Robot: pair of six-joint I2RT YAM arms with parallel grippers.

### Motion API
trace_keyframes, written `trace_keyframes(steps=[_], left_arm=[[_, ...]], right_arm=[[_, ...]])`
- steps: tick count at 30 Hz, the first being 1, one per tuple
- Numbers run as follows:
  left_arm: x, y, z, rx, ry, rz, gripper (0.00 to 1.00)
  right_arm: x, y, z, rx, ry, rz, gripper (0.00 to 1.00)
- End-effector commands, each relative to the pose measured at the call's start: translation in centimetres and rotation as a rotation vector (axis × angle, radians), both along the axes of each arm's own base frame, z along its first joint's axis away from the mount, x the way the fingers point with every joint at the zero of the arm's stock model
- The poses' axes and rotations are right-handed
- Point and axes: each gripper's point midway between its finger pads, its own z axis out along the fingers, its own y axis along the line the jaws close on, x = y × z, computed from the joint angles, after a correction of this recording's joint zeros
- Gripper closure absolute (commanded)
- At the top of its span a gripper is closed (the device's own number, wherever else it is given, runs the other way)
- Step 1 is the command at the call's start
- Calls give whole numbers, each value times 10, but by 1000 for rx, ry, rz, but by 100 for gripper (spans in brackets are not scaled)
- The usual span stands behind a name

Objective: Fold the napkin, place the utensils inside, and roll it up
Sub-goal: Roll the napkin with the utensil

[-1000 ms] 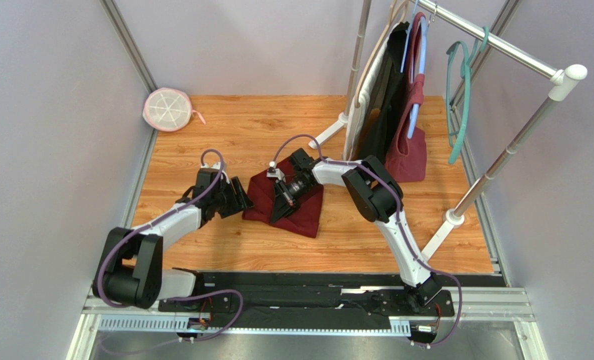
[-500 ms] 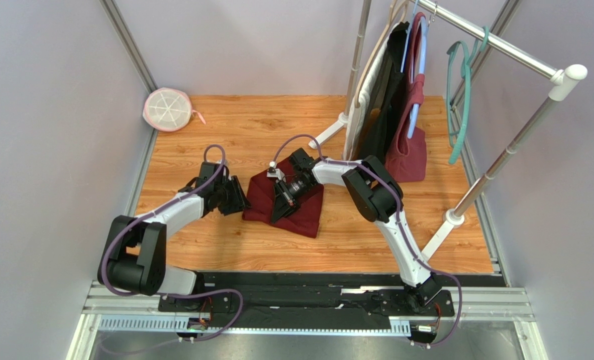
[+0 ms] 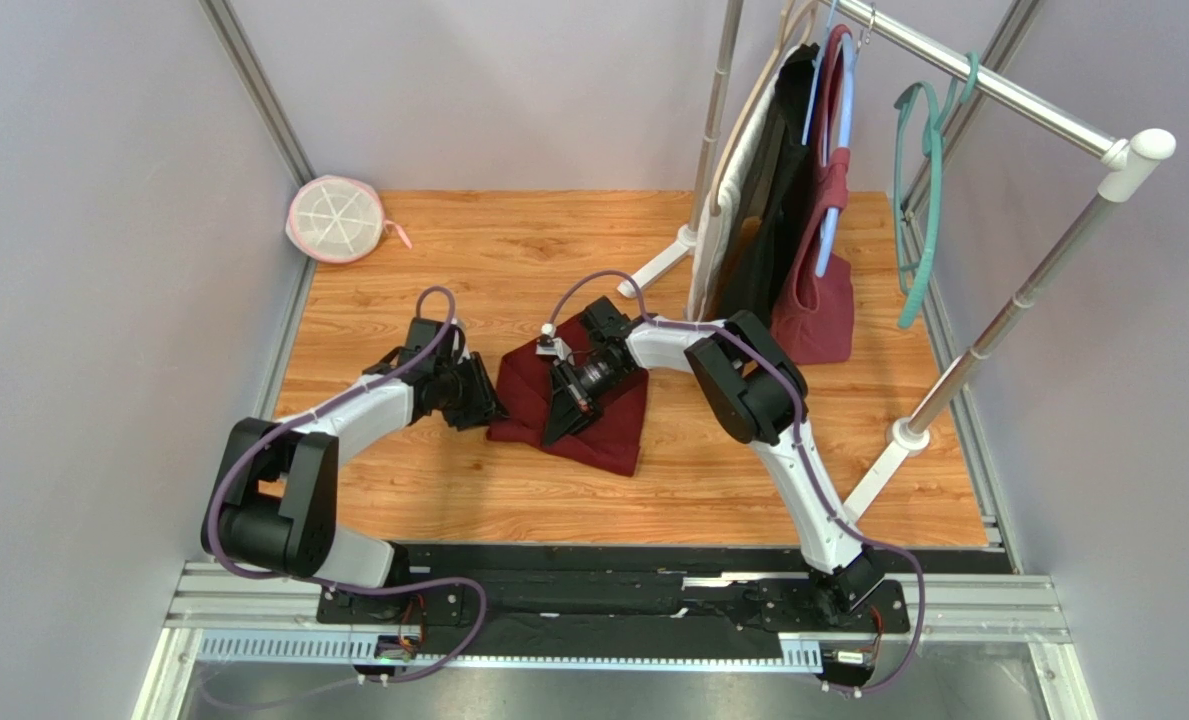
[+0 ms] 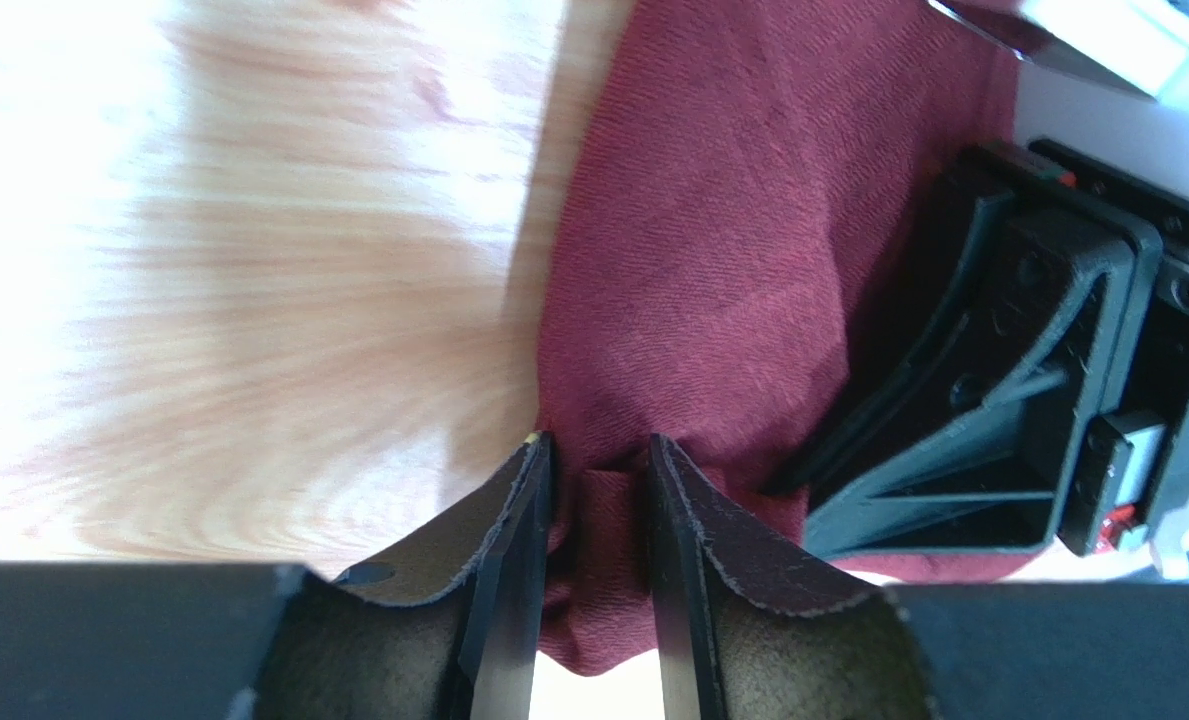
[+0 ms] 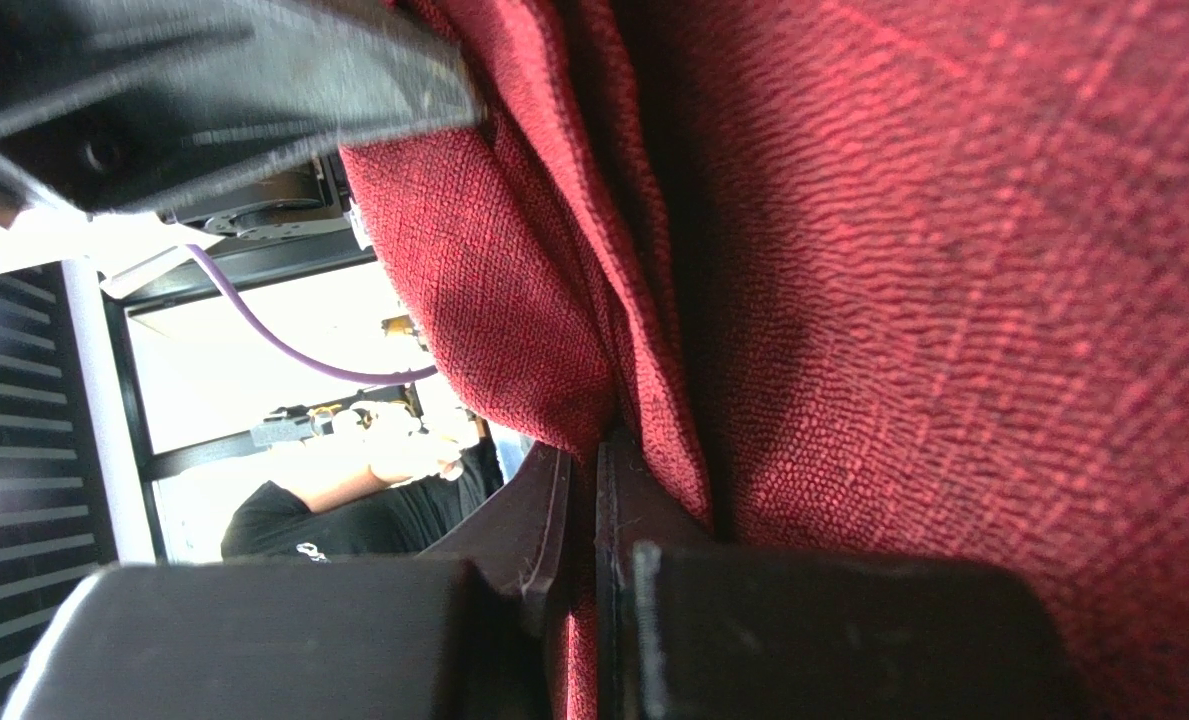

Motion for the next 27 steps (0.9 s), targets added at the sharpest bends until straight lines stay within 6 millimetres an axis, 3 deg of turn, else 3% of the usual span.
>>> trace_keyframes(steps=[1, 10, 21, 26, 27], left_arm=[[-9, -13, 4, -29, 15, 6, 61], [-37, -16, -3, -29, 32, 33, 59], [-56, -24, -14, -65, 55, 38, 50], [-48, -27, -13, -81, 26, 54, 60], [-46, -26, -13, -74, 22, 58, 68]], right_arm=[[2, -25, -58, -186, -54, -52, 100], [-14, -48, -60, -249, -65, -61, 100], [-14, -52, -65, -276, -81, -70, 100], [-14, -52, -67, -282, -82, -71, 100], [-14, -53, -66, -282, -83, -70, 100]])
